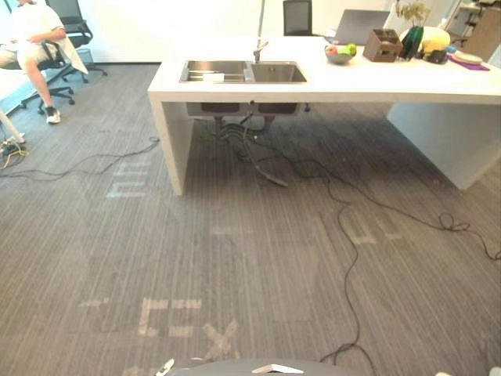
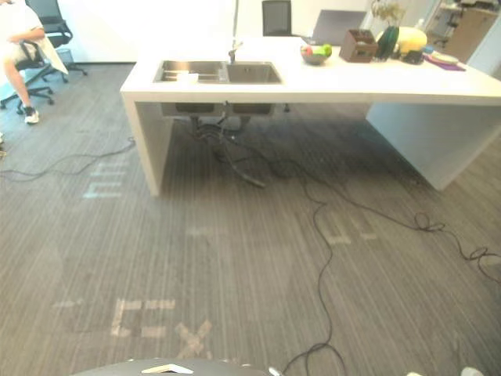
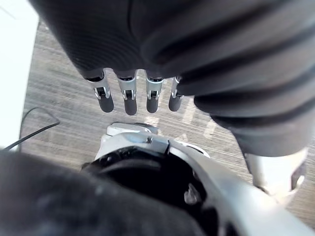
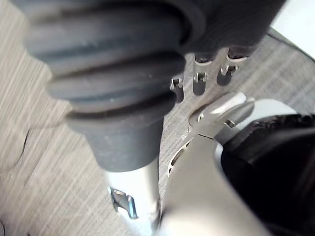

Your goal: Walk over to the sink, pick up the cup, carry it to the dishwasher, place the cup inside the dishwasher, then close the dishwasher door

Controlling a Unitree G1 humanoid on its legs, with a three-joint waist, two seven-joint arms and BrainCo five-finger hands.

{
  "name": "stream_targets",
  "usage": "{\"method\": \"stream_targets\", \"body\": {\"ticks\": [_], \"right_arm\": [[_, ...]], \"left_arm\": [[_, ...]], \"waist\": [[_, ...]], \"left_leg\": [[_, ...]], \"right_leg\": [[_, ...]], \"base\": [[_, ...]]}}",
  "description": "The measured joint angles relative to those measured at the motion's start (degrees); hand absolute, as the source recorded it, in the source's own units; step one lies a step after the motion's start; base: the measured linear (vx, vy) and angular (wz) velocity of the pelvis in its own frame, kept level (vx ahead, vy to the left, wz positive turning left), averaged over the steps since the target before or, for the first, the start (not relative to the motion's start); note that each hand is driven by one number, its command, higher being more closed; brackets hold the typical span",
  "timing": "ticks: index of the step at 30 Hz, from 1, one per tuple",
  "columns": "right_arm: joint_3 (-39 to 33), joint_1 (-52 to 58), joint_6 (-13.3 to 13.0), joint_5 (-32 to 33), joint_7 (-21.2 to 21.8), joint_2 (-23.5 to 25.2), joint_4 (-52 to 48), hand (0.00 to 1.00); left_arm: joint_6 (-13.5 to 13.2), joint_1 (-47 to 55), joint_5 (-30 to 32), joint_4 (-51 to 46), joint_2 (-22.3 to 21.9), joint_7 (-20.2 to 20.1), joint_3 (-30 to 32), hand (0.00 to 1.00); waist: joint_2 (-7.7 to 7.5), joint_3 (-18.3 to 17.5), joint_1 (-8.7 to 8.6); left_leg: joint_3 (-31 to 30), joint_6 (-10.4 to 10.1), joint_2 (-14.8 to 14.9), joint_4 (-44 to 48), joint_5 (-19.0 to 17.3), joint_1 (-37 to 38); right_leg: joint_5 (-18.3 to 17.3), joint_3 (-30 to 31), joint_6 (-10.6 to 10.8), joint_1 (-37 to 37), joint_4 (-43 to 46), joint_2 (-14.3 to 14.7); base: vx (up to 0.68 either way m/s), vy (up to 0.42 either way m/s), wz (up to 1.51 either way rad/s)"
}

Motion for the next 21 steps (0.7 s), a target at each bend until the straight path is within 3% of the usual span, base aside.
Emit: {"method": "stream_targets", "body": {"ticks": [4,8,13,16,21], "right_arm": [[-2.54,-0.13,-0.34,0.94,0.88,-0.05,0.38,0.00],[-2.54,-0.76,-1.34,-2.14,0.78,0.46,0.69,0.00],[-2.45,-2.04,-2.43,-5.55,0.21,0.47,0.75,0.00],[-1.95,-2.49,-2.71,-5.48,0.12,0.40,0.73,0.00],[-1.55,-3.02,-2.82,-5.45,0.14,0.50,0.71,0.00]], "left_arm": [[0.88,-0.91,-1.70,1.84,-0.95,-2.80,-0.47,0.00],[0.84,-1.23,-1.25,2.30,-0.32,-4.73,-0.52,0.00],[-0.49,-1.36,-10.81,2.79,-0.05,-1.70,-1.79,0.00],[-2.24,-1.25,-10.92,2.70,-0.14,-0.86,-1.69,0.00],[-1.07,-1.03,-8.54,2.70,-0.19,-1.19,-1.04,0.00]], "waist": [[1.35,1.23,-0.66],[0.34,1.58,-0.66],[0.19,2.94,-1.00],[-0.01,3.69,-0.99],[-0.11,3.77,-1.06]], "left_leg": [[2.00,-0.50,-0.14,-6.67,4.07,3.70],[2.06,-0.47,-0.14,-7.01,4.04,4.99],[2.14,-0.63,0.02,-7.07,3.96,5.44],[2.10,-0.89,0.09,-7.09,3.82,5.97],[2.19,-1.00,0.18,-7.09,3.77,6.01]], "right_leg": [[2.36,-0.74,0.53,1.94,-3.77,0.37],[2.41,-1.06,0.72,3.99,-5.41,0.62],[2.73,-1.57,1.23,5.07,-6.18,0.92],[2.72,-2.03,1.24,5.88,-6.59,1.00],[2.73,-2.03,1.23,5.92,-6.82,1.08]], "base": [[0.05,0.000,-0.02],[0.07,-0.027,0.01],[0.04,-0.028,0.03],[-0.01,-0.026,0.05],[0.00,0.000,0.00]]}}
